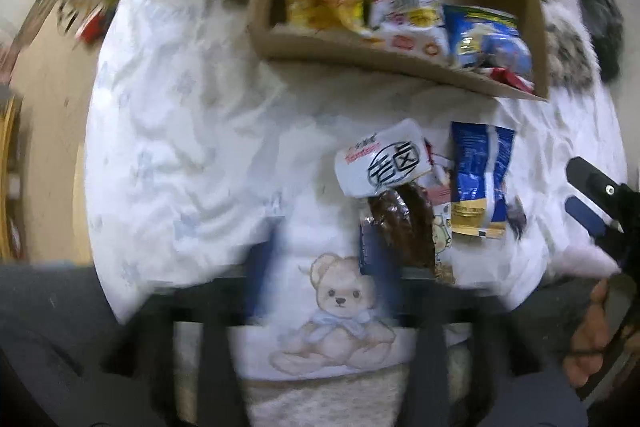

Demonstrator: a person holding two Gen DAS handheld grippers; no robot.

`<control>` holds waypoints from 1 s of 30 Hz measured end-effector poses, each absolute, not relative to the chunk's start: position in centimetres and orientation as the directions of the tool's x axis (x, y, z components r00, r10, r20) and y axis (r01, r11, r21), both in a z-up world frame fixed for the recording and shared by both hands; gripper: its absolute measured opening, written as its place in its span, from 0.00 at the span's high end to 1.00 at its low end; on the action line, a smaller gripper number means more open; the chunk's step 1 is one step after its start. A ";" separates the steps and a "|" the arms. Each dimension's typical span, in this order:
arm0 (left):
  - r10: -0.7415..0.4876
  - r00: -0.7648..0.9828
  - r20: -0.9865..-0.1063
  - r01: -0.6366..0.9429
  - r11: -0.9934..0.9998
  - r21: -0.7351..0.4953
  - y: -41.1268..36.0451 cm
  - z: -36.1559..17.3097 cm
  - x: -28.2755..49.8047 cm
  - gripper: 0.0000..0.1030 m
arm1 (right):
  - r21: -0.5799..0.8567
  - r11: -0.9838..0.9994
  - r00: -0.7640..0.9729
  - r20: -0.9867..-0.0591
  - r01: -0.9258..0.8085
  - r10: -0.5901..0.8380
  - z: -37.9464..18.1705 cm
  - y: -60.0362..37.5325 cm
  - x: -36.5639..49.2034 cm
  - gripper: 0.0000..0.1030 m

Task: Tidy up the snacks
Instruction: 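Grasp the brown sausage snack with the left tool and lift it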

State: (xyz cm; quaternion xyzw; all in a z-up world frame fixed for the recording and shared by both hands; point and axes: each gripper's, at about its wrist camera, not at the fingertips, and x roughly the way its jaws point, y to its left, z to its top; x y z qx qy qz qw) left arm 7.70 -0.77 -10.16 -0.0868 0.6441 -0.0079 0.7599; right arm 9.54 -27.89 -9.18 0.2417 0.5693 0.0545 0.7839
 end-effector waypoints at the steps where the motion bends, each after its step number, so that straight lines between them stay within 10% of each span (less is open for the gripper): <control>1: -0.133 0.184 -0.974 -0.112 0.982 -0.155 -1.2 -10.4 7.4 0.17 | 0.434 0.880 0.346 -0.869 0.192 0.353 -9.2 -27.8 9.6 0.00; 12: -0.090 0.129 -0.988 -0.136 0.985 -0.107 -7.4 -16.0 7.7 0.17 | 0.427 0.877 0.340 -0.877 0.222 0.341 -9.7 -28.3 9.8 0.00; 20: -0.124 0.117 -0.985 -0.009 0.992 -0.126 -7.5 -13.7 8.0 0.81 | 0.465 0.857 0.359 -0.856 0.222 0.371 -9.1 -28.7 9.9 0.00; 30: -0.164 0.147 -0.975 0.054 0.986 -0.158 -1.2 -8.9 8.3 0.86 | 0.473 0.855 0.360 -0.851 0.212 0.382 -8.9 -28.3 9.9 0.00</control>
